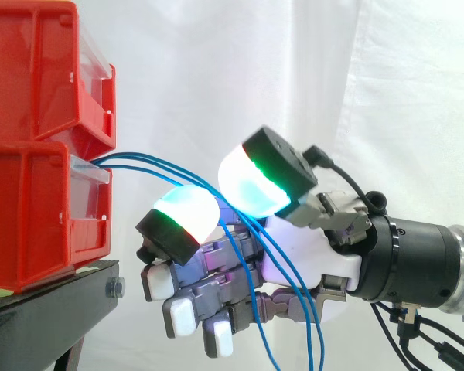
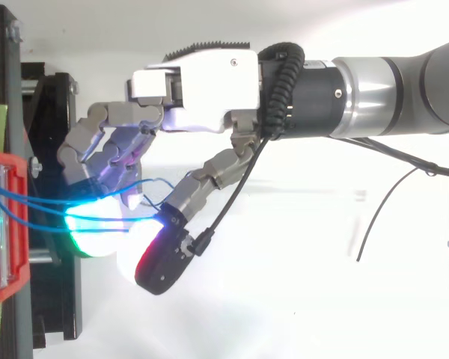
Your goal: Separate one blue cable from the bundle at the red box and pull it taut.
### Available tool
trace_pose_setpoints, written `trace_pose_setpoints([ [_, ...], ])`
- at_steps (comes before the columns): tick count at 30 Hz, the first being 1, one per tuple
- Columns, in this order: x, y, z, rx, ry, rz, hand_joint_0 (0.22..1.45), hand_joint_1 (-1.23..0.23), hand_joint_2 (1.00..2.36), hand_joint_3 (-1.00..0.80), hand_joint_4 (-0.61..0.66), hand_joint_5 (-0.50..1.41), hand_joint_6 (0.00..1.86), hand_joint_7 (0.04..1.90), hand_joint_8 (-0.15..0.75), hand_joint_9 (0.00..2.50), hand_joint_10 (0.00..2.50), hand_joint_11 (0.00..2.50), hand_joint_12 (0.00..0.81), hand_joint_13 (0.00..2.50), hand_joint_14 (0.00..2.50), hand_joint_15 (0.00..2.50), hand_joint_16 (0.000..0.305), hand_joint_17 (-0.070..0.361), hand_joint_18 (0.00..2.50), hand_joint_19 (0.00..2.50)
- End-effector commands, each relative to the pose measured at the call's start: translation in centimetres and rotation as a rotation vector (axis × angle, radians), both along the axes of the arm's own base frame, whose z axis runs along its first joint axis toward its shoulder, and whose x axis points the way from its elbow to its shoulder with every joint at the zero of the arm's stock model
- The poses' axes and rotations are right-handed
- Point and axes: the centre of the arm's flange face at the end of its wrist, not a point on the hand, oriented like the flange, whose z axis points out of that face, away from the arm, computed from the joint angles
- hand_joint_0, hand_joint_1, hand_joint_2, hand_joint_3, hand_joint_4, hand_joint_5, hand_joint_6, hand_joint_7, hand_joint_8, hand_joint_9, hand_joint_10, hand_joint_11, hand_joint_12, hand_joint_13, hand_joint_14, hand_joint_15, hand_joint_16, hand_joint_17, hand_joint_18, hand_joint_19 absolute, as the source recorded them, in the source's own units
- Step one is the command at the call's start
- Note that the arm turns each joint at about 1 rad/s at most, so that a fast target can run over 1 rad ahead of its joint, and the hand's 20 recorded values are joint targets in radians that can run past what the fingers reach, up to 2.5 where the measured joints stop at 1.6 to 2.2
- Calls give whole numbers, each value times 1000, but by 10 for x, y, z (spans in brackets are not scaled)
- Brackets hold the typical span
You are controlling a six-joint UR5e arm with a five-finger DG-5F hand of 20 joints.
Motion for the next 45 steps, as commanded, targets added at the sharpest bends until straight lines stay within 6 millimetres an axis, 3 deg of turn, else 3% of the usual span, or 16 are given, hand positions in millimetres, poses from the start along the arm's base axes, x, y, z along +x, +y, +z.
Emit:
trace_pose_setpoints([
  [1, 1, -1, 2, 0, 0, 1, 503, -551, 1000, -500, 156, -177, 927, 906, 372, 852, 14, 760, 418, 921, 19, 588, 57, 128, 970, 748],
  [4, 1, -2, 3, 0, 0, -1, 559, -447, 1000, -500, 140, -177, 918, 935, 356, 855, 16, 751, 404, 915, 21, 598, 54, 120, 940, 786],
  [7, 1, -2, 3, 0, 0, -1, 616, -461, 1000, -500, 129, -178, 913, 954, 348, 853, 14, 757, 397, 912, 20, 609, 52, 117, 925, 798],
  [13, 1, -3, 2, -4, 3, -8, 639, -728, 1013, -325, 130, -181, 915, 983, 351, 815, 17, 775, 405, 893, 21, 604, 53, 120, 907, 793],
  [17, 1, -3, 1, -9, 5, -15, 687, -814, 1010, -374, 94, -186, 923, 974, 344, 787, 17, 777, 397, 881, 20, 607, 53, 119, 906, 765],
  [19, 0, -4, 0, -9, 10, -16, 754, -902, 1001, -489, 78, -188, 931, 990, 342, 780, 15, 786, 390, 875, 20, 588, 52, 118, 915, 718],
  [24, -3, -4, -6, -37, 20, -28, 797, -932, 1000, -500, 75, -180, 939, 1000, 339, 793, 17, 789, 387, 880, 21, 593, 51, 116, 915, 685],
  [29, -5, -3, -12, -42, 29, -32, 763, -964, 1000, -500, 95, -169, 937, 1007, 334, 813, 18, 807, 385, 882, 21, 594, 51, 115, 918, 675],
  [36, -5, -3, -12, -43, 27, -34, 588, -1121, 1000, -500, 97, -156, 931, 1012, 332, 840, 19, 818, 381, 867, 24, 611, 52, 118, 907, 693],
  [41, -5, -3, -12, -45, 29, -32, 468, -1033, 1000, -500, 138, -145, 908, 918, 364, 890, 15, 802, 416, 905, 21, 610, 57, 129, 963, 722],
  [44, -5, -3, -12, -45, 29, -32, 448, -847, 1000, -500, 162, -137, 869, 888, 385, 940, 16, 779, 431, 945, 21, 606, 59, 134, 992, 735],
  [45, -5, -3, -12, -45, 29, -34, 464, -694, 1000, -500, 149, -134, 859, 891, 376, 965, 14, 777, 429, 954, 20, 607, 59, 132, 993, 745],
])
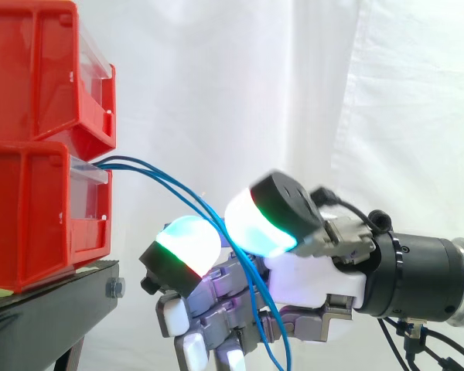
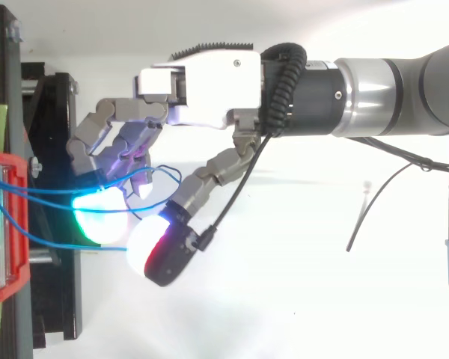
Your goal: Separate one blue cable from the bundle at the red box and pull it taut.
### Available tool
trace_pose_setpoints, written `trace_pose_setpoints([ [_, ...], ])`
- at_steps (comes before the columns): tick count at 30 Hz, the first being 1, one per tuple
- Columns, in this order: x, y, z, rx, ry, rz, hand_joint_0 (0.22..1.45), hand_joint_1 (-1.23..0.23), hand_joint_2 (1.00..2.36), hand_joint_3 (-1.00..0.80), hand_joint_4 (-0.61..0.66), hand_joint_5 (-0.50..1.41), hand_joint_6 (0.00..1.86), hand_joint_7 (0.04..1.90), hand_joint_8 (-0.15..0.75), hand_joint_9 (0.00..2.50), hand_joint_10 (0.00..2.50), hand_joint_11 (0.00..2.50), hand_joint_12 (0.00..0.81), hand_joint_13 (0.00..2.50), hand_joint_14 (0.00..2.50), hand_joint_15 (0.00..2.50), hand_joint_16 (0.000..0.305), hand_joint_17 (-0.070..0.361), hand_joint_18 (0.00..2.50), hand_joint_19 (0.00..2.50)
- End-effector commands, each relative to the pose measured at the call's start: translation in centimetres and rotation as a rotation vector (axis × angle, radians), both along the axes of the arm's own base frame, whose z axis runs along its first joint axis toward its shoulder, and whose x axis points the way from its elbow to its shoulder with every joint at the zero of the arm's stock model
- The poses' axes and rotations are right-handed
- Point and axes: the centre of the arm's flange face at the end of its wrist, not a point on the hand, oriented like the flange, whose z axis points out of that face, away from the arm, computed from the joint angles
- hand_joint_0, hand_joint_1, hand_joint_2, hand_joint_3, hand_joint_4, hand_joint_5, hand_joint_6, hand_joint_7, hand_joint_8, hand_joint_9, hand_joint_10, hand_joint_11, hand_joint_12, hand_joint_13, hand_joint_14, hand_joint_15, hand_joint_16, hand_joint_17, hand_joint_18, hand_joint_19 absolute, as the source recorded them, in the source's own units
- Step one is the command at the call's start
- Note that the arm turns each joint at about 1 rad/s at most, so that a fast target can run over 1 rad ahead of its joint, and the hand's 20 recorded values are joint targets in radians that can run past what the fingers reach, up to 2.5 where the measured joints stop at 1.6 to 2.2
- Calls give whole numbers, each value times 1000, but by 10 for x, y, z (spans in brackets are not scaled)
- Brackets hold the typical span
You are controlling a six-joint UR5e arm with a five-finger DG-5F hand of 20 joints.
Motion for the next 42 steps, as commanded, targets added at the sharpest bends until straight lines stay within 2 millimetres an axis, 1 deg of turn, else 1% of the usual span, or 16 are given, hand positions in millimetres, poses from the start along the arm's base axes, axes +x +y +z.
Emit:
trace_pose_setpoints([
  [1, 0, 0, 0, 0, 0, 0, 469, -644, 1000, -500, 142, -130, 848, 901, 377, 977, 16, 772, 424, 959, 21, 605, 58, 132, 992, 747],
  [4, 0, 0, 1, 0, -3, 1, 531, -427, 1000, -500, 113, -126, 828, 942, 359, 998, 18, 763, 404, 966, 20, 617, 54, 121, 959, 800],
  [6, 0, 0, 1, 0, -3, 1, 593, -367, 1000, -500, 93, -126, 821, 964, 349, 1011, 19, 768, 395, 964, 21, 628, 51, 114, 938, 830],
  [9, 1, 0, 1, 0, -5, 1, 638, -420, 1000, -500, 93, -127, 814, 969, 353, 1019, 18, 781, 400, 971, 21, 634, 51, 115, 934, 845],
  [14, 1, 0, 1, 0, -5, 0, 621, -508, 1012, -341, 108, -134, 803, 982, 359, 992, 16, 800, 413, 959, 22, 640, 53, 119, 918, 858],
  [15, 1, 0, 1, 0, -5, 1, 614, -550, 1015, -291, 113, -139, 804, 982, 363, 979, 19, 805, 412, 954, 22, 647, 53, 120, 914, 861],
  [19, 1, 0, 2, 0, -6, 1, 603, -649, 1014, -231, 140, -151, 822, 956, 376, 970, 18, 805, 428, 956, 20, 641, 58, 130, 941, 841],
  [23, 2, 0, 3, 0, -9, 1, 610, -747, 1016, -176, 153, -172, 861, 988, 369, 930, 17, 822, 427, 946, 20, 643, 58, 131, 937, 833],
  [26, 2, 0, 4, 0, -11, 1, 628, -802, 1017, -210, 136, -181, 876, 980, 352, 892, 19, 839, 411, 918, 23, 650, 54, 122, 906, 830],
  [29, 2, 0, 4, -5, -11, 0, 694, -902, 1010, -379, 106, -187, 895, 949, 342, 863, 21, 869, 402, 902, 24, 627, 55, 123, 912, 764],
  [31, 2, 0, 5, -5, -13, 0, 766, -933, 1000, -499, 98, -186, 914, 979, 339, 862, 20, 876, 393, 902, 22, 625, 53, 120, 919, 719],
  [35, 2, -1, 4, -7, -11, 2, 795, -956, 1000, -500, 76, -171, 927, 999, 341, 901, 21, 888, 384, 904, 24, 614, 52, 118, 925, 708],
  [37, 2, -1, 5, -6, -13, 2, 754, -975, 1000, -500, 112, -158, 933, 1028, 347, 936, 20, 905, 383, 917, 24, 625, 52, 116, 934, 713],
  [39, 2, -2, 5, -7, -11, 2, 675, -971, 1000, -500, 130, -145, 934, 1054, 347, 967, 20, 896, 384, 940, 23, 639, 51, 115, 936, 732],
  [40, 2, -1, 5, -7, -10, 3, 609, -938, 1000, -500, 130, -130, 922, 1050, 344, 989, 20, 893, 392, 950, 25, 644, 51, 114, 934, 755],
  [42, 2, -2, 6, -7, -11, 2, 548, -872, 1000, -500, 127, -124, 918, 1012, 357, 1014, 20, 876, 398, 958, 25, 649, 52, 117, 948, 772],
])
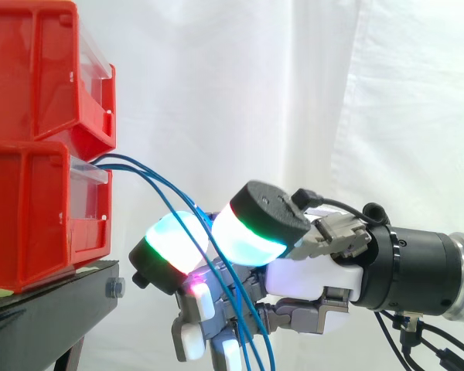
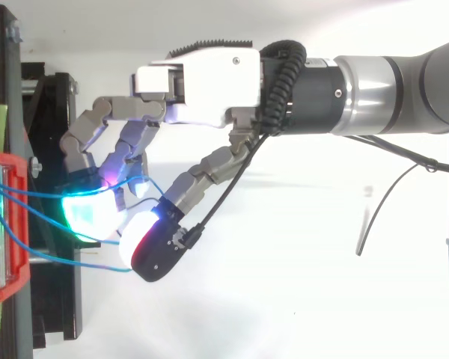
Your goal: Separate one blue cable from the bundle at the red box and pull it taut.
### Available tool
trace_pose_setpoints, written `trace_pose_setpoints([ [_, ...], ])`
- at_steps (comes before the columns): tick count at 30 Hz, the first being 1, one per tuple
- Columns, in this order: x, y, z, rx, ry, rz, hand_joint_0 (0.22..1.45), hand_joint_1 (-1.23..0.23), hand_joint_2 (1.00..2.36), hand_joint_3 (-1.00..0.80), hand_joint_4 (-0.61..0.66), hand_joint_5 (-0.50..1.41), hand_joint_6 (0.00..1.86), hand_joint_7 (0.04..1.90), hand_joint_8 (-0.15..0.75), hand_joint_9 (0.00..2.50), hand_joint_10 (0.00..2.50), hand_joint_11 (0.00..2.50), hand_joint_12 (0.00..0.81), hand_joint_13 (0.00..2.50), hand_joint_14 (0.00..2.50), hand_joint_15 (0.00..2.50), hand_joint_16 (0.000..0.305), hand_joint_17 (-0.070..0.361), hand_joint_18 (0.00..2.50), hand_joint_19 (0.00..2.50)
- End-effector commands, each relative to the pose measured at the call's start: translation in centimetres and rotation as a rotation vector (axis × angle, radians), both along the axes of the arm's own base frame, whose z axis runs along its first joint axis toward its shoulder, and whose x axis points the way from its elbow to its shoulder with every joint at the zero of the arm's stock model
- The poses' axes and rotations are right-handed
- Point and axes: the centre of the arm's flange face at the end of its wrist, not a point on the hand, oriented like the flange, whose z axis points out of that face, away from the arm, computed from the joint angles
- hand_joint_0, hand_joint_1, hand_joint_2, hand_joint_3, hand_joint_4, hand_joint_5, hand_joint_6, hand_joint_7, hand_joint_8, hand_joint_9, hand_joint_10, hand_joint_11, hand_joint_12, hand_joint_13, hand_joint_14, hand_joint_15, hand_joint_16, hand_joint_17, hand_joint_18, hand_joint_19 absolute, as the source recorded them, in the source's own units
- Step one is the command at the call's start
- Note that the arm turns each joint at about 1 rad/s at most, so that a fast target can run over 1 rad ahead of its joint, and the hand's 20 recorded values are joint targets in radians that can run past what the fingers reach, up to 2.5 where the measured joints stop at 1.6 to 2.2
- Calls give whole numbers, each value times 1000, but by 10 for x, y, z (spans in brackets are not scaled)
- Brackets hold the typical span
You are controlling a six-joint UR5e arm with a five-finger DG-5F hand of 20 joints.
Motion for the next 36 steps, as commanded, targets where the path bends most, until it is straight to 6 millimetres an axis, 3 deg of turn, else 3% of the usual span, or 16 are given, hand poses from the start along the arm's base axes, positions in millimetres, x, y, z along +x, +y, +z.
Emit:
trace_pose_setpoints([
  [1, 0, -1, 1, -1, 0, 1, 531, -847, 1000, -500, 123, -122, 916, 996, 363, 1021, 19, 878, 404, 964, 24, 638, 53, 120, 960, 776],
  [5, 0, -2, 1, 1, 0, 1, 501, -671, 1000, -500, 104, -112, 886, 998, 365, 1060, 19, 857, 409, 981, 21, 643, 55, 123, 981, 787],
  [12, 2, -4, 7, -1, 0, 9, 567, -387, 1000, -500, -1, -95, 846, 1049, 341, 1143, 20, 834, 397, 1018, 23, 655, 50, 113, 961, 856],
  [16, 3, -5, 11, -3, 1, 11, 563, -309, 1000, -500, 1, -88, 831, 1051, 340, 1186, 22, 836, 401, 1042, 23, 659, 51, 114, 973, 875],
  [21, 3, -7, 13, -5, -2, 10, 557, -304, 1000, -500, 54, -96, 829, 1060, 353, 1187, 21, 838, 412, 1042, 24, 659, 52, 118, 982, 867],
  [36, 2, -10, 10, -22, -2, -1, 609, -575, 1001, -483, 135, -154, 868, 1030, 362, 1093, 17, 870, 419, 1012, 22, 674, 54, 122, 951, 863],
])
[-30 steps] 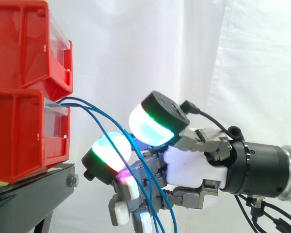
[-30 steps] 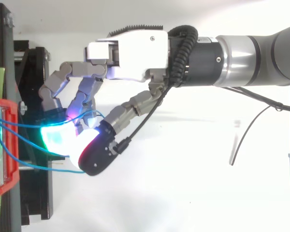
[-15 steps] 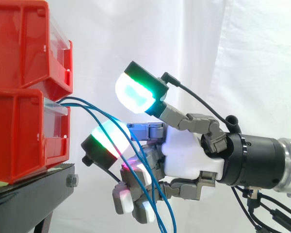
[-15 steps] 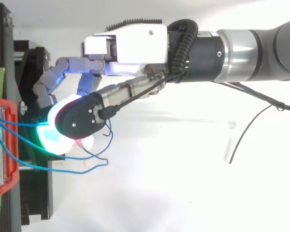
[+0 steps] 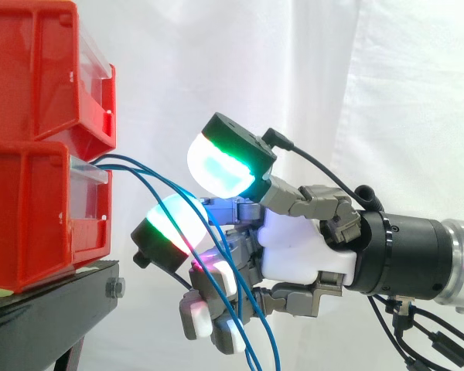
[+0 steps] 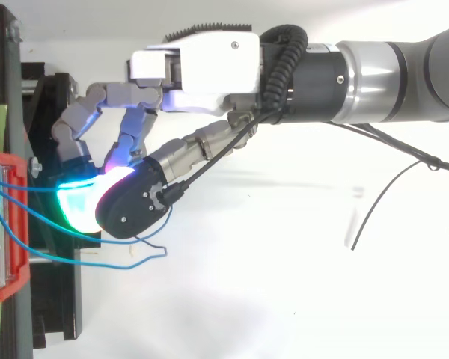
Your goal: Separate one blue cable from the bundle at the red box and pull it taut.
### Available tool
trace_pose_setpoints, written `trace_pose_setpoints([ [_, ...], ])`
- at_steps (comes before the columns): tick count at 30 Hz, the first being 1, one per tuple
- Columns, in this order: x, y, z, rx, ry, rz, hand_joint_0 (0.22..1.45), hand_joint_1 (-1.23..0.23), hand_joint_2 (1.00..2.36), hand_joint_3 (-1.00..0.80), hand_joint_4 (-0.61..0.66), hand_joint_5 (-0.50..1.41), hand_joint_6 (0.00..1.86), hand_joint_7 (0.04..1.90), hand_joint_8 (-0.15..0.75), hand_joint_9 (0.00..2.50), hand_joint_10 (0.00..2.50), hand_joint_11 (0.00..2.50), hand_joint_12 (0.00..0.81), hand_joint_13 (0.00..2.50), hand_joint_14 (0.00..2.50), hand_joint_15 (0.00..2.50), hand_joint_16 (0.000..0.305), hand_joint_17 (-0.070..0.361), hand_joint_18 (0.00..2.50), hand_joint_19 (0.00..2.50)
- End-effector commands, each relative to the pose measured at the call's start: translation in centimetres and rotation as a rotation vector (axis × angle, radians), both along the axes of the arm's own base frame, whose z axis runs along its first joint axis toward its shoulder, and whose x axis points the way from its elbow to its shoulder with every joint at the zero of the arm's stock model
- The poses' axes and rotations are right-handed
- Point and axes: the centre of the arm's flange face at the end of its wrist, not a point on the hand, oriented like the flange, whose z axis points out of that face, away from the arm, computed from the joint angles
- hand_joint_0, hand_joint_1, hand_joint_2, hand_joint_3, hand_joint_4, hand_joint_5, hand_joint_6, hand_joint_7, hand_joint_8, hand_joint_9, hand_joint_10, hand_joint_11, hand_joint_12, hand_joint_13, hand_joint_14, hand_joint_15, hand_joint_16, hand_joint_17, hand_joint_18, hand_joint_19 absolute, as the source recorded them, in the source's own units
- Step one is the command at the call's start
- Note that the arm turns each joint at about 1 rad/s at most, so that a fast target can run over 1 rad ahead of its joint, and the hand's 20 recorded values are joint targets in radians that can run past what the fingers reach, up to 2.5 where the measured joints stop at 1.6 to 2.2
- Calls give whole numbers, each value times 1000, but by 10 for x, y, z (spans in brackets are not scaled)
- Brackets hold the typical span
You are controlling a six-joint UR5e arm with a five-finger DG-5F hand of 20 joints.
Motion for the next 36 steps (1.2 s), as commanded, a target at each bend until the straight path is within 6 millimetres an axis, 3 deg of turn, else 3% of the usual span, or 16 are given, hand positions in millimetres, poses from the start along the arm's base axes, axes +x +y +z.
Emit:
trace_pose_setpoints([
  [1, -2, -1, -4, -14, 4, -10, 607, -575, 1001, -490, 135, -157, 870, 1019, 360, 1090, 20, 878, 419, 1013, 22, 674, 55, 123, 951, 864],
  [9, -6, -2, -15, -27, 9, -32, 580, -547, 1000, -500, 152, -180, 882, 957, 366, 1080, 18, 910, 420, 1017, 21, 676, 56, 125, 954, 860],
  [36, -3, -10, -5, -32, -8, -11, 536, -485, 1000, -500, 158, -185, 883, 923, 374, 1089, 19, 910, 434, 1039, 21, 682, 59, 132, 981, 863],
])
